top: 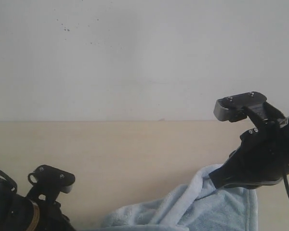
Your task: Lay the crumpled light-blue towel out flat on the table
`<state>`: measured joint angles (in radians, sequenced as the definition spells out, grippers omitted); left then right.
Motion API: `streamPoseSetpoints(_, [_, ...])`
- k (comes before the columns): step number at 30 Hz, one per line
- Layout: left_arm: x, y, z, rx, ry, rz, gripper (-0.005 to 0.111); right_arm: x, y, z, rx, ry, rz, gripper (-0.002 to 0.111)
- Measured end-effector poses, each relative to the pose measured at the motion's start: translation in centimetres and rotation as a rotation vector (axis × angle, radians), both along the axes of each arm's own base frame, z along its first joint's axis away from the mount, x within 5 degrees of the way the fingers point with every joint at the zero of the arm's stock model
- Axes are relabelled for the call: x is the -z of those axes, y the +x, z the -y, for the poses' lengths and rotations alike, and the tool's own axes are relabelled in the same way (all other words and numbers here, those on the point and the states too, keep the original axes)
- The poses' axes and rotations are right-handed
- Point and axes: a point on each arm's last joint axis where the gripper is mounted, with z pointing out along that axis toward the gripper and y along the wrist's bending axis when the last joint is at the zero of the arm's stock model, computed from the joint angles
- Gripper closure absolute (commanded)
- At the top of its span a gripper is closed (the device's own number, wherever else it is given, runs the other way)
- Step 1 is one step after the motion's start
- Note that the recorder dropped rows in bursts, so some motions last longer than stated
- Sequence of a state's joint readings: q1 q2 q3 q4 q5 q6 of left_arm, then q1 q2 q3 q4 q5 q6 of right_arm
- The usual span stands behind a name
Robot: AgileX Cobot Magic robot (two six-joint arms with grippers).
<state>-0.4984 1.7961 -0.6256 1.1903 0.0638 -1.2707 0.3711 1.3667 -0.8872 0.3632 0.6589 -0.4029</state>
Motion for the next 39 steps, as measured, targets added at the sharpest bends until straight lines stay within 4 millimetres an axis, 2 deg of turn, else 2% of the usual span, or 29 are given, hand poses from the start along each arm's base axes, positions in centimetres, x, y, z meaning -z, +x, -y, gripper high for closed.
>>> streamPoseSetpoints(3, [-0.6,0.7,-1.8,-0.061,0.051,0.026,0.103,0.0,0.0,0.0,-0.002,-0.001,0.001,0.108])
streamPoseSetpoints(6, [-1.1,1.1,-4.6,-0.171,0.084,0.037,0.103,0.0,0.0,0.0,-0.006,0.000,0.000,0.108])
streamPoseSetpoints(10, [-3.1,1.6,-7.0,-0.256,0.066,0.097,0.103,0.0,0.0,0.0,-0.023,-0.006,0.005,0.108])
streamPoseSetpoints(13, [-5.1,1.5,-7.3,-0.260,0.054,0.163,0.103,0.0,0.0,0.0,-0.030,-0.010,0.009,0.108])
streamPoseSetpoints(17, [-6.5,1.3,-7.6,-0.273,0.061,0.211,0.099,0.0,0.0,-0.1,-0.039,-0.002,0.013,0.108])
streamPoseSetpoints(19, [-6.9,1.2,-7.7,-0.266,0.060,0.227,0.087,-0.1,-0.1,-0.2,-0.043,0.001,0.014,0.108])
streamPoseSetpoints(23, [-7.0,1.2,-7.6,-0.252,0.055,0.231,0.058,-0.1,-0.1,-0.2,-0.050,0.003,0.016,0.108])
streamPoseSetpoints(25, [-6.9,1.2,-7.5,-0.249,0.056,0.227,0.052,-0.1,-0.1,-0.2,-0.053,0.002,0.018,0.108])
streamPoseSetpoints(34, [-6.6,1.4,-6.4,-0.206,-0.064,0.220,0.051,-0.1,-0.1,-0.2,-0.054,0.005,0.017,0.108])
streamPoseSetpoints(39, [-4.9,1.7,-6.1,-0.196,-0.061,0.162,0.051,-0.1,-0.1,-0.2,-0.055,0.006,0.018,0.108])
